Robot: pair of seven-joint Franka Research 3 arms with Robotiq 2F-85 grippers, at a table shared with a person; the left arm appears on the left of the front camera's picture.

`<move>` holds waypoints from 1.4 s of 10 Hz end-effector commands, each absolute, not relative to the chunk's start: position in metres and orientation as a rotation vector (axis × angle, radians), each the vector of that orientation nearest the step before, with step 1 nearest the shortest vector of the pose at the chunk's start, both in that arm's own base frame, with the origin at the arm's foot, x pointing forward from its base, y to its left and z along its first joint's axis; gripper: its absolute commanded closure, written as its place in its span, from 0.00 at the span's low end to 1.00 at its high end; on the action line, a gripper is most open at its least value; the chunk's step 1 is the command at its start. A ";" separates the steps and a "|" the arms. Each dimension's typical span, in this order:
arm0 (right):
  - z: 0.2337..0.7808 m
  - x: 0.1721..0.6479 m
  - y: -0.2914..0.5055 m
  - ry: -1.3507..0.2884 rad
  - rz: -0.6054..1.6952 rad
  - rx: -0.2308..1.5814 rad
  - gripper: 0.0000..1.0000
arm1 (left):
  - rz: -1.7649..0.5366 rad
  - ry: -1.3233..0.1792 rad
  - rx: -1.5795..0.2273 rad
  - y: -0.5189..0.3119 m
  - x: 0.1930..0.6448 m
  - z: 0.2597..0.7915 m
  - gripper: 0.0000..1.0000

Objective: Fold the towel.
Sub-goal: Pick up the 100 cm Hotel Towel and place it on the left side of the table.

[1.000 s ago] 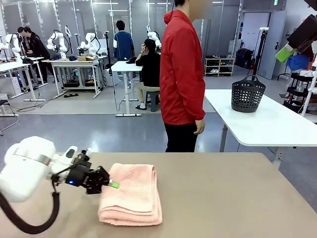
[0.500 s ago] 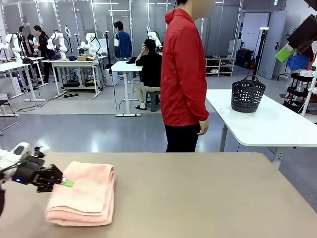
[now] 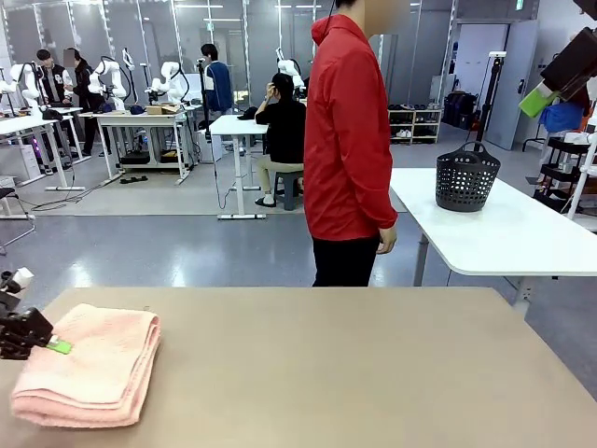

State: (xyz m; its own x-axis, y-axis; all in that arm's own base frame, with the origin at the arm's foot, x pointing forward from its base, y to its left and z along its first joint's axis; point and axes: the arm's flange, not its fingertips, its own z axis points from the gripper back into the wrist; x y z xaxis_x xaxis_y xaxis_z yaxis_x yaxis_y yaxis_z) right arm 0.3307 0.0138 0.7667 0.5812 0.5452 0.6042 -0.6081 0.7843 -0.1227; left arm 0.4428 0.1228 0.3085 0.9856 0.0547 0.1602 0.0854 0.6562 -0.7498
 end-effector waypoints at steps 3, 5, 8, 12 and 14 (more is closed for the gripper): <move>0.766 0.331 0.014 -0.670 0.676 0.100 0.00 | -0.025 -0.127 -0.822 0.148 0.448 0.325 0.98; 0.766 0.331 0.014 -0.670 0.676 0.100 0.00 | -0.022 -0.135 -0.804 0.152 0.446 0.328 0.50; 0.766 0.331 0.014 -0.670 0.676 0.100 0.00 | -0.015 -0.142 -0.775 0.155 0.443 0.331 0.00; 0.766 0.331 0.014 -0.670 0.676 0.100 0.00 | 0.010 -0.177 -0.597 0.160 0.426 0.363 0.00; 0.766 0.331 0.014 -0.670 0.676 0.100 0.00 | -0.011 -0.208 -0.527 0.152 0.413 0.388 0.00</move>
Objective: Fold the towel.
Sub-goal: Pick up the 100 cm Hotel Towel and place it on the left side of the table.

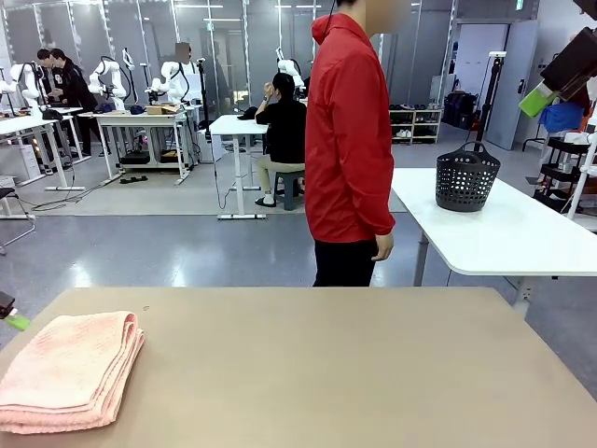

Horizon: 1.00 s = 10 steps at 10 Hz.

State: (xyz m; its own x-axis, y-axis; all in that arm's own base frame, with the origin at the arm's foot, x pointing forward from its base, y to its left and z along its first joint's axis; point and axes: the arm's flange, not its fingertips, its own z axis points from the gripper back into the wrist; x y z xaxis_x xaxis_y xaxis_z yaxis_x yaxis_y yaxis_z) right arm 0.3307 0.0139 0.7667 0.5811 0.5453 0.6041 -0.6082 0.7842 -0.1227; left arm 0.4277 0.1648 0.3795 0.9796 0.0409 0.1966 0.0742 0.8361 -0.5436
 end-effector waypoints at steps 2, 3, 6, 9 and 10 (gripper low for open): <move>0.766 0.331 0.014 -0.670 0.676 0.100 0.00 | -0.036 -0.204 -0.489 0.142 0.402 0.398 0.00; 0.766 0.331 0.014 -0.670 0.676 0.100 0.00 | -0.025 -0.215 -0.555 0.160 0.420 0.391 0.00; 0.766 0.331 0.014 -0.670 0.676 0.100 0.00 | -0.025 -0.215 -0.555 0.160 0.420 0.391 0.00; 0.766 0.331 0.014 -0.670 0.676 0.100 0.00 | -0.025 -0.215 -0.555 0.160 0.420 0.391 0.00; 0.766 0.331 0.014 -0.670 0.676 0.100 0.00 | -0.025 -0.215 -0.555 0.160 0.420 0.391 0.00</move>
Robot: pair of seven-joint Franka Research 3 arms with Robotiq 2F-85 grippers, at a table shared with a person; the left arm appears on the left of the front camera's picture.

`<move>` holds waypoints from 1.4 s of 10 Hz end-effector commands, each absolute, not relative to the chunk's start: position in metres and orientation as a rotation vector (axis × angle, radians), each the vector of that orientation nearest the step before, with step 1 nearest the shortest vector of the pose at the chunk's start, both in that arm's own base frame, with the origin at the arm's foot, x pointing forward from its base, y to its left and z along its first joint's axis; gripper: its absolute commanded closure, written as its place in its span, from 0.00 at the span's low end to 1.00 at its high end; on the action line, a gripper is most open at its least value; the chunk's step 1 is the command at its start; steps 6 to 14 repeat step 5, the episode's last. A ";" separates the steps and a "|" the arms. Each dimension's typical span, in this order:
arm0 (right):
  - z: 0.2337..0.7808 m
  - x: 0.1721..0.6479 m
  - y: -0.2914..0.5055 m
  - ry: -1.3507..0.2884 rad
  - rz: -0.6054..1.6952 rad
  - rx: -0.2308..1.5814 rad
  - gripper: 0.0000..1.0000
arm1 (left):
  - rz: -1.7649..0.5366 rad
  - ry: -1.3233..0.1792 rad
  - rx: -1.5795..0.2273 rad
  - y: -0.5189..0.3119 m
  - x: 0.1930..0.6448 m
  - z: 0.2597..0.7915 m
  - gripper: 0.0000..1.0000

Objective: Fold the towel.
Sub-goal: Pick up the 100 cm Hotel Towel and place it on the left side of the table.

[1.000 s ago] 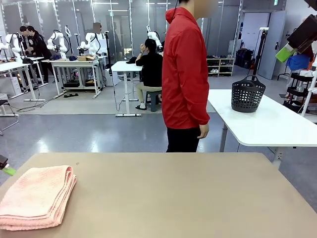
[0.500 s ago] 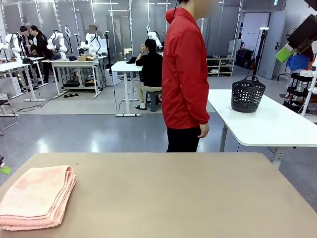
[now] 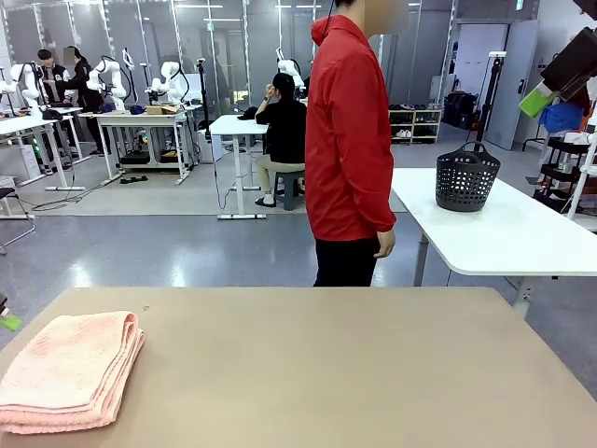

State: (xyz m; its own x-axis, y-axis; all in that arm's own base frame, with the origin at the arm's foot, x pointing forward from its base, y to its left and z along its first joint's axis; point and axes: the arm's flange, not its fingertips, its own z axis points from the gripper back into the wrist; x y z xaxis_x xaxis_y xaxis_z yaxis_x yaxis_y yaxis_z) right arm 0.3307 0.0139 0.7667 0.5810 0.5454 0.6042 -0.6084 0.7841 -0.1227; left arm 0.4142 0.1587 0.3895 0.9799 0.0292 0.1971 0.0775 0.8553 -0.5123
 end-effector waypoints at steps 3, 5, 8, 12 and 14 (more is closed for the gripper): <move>0.766 0.331 0.014 -0.670 0.676 0.100 0.00 | -0.025 -0.215 -0.555 0.160 0.420 0.391 0.00; 0.766 0.331 0.014 -0.670 0.676 0.100 0.00 | -0.025 -0.215 -0.555 0.160 0.420 0.391 0.00; 0.766 0.331 0.014 -0.670 0.676 0.100 0.00 | -0.025 -0.215 -0.555 0.160 0.420 0.391 0.00; 0.766 0.331 0.014 -0.670 0.676 0.100 0.00 | -0.025 -0.215 -0.555 0.160 0.420 0.391 0.00; 0.766 0.331 0.014 -0.670 0.676 0.100 0.00 | -0.025 -0.215 -0.555 0.160 0.420 0.391 0.00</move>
